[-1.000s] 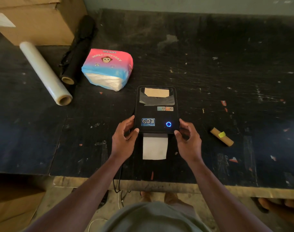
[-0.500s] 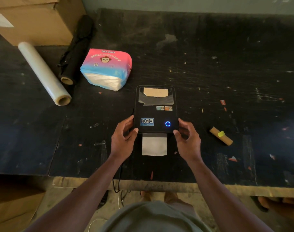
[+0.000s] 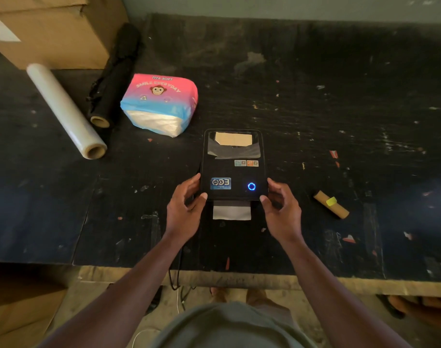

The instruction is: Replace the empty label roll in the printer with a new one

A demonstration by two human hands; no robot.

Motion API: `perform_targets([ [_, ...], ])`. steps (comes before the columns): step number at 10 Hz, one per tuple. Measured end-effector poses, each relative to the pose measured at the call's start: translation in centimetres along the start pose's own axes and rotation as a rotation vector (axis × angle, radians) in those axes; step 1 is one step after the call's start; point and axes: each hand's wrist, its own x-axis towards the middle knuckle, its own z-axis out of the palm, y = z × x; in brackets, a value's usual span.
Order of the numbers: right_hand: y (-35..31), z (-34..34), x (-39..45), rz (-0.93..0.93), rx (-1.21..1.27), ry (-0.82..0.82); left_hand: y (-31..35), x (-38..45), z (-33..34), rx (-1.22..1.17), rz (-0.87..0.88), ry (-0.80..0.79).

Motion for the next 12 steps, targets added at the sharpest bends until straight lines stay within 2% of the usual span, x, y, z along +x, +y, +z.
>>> perform_targets([
  [9,-0.8,-0.3,-0.3,-0.008,0.019,-0.012,-0.2,0.0,0.1,-0.011,-0.009,0.004],
  [12,-0.6,-0.9,0.1,-0.008,0.008,-0.038,-0.2,0.6,-1.0,0.099,-0.005,-0.018],
])
